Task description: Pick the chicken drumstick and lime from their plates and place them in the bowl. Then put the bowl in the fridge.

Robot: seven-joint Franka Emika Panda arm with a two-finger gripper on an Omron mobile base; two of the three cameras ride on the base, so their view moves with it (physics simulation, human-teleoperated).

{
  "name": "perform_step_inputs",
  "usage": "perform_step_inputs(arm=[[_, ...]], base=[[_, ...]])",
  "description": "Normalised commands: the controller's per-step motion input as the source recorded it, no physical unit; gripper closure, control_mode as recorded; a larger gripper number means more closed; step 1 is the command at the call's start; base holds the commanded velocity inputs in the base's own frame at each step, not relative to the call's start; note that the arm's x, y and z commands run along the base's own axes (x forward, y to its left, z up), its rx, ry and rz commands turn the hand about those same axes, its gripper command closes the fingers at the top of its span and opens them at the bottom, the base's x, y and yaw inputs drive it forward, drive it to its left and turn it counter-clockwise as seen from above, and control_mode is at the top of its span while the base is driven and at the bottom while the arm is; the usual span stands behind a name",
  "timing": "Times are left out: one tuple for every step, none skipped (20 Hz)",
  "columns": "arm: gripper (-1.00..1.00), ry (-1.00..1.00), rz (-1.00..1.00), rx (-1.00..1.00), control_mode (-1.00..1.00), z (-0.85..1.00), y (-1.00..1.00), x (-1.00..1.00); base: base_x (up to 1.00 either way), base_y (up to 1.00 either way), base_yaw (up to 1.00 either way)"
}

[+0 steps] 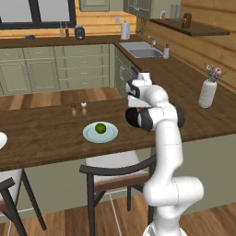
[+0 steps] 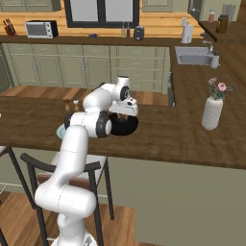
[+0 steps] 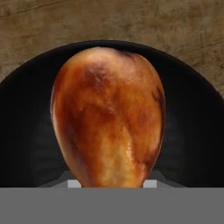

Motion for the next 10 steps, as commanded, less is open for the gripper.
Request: perform_step_inputs(arm=[[1.00,0.10,0.00,0.01,-1.00,-0.33,0.00,-0.01],[-1.00,0.05,0.00,0.00,-1.00,-0.14,0.00,0.00],[-1.00,0.05,0.00,0.00,-1.00,0.00,0.00,-0.13],[-1.00,0.03,0.00,0.00,-1.00,0.00,0.00,-0.28],[-1.00,0.00,0.00,0.00,-1.00,0.00,0.00,-0.45],[-1.00,-0.04,0.00,0.00,-1.00,0.00,0.00,-0.47],[-1.00,-0.06,0.00,0.00,-1.00,0.00,0.00,-0.44],[-1.00,-0.05,0.00,0.00,-1.00,0.00,0.01,-0.48],[-1.00,-0.04,0.00,-0.03,-1.00,-0.07,0.06,-0.65],[-1.00,-0.05,0.00,-0.07,-1.00,-0.26,0.06,-0.86]], base=[[0.00,0.00,0.00],[0.00,0.00,0.00],[0.00,0.00,0.00],[0.00,0.00,0.00],[0.00,0.00,0.00],[0.00,0.00,0.00],[0.00,0.00,0.00],[0.00,0.00,0.00],[0.00,0.00,0.00],[0.00,0.00,0.00]])
